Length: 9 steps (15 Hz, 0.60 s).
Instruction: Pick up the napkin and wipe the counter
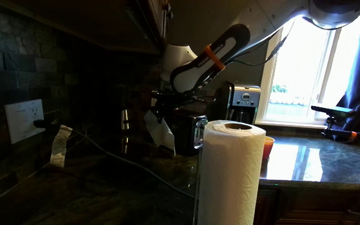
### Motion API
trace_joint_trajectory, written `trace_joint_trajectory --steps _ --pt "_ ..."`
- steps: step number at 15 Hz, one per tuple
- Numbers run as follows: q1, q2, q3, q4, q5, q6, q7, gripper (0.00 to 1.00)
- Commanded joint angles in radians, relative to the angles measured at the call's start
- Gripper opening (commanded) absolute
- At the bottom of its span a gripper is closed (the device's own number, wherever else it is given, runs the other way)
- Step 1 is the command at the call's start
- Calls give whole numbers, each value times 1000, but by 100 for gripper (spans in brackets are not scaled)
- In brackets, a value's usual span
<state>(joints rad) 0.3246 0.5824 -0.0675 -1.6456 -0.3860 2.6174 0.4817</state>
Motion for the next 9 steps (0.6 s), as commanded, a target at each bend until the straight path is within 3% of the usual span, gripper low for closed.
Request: trace_joint_trajectory --steps 1,9 --pt "-36 159 35 159 72 -6 -127 0" --pt "-99 365 103 369 214 -71 -364 0"
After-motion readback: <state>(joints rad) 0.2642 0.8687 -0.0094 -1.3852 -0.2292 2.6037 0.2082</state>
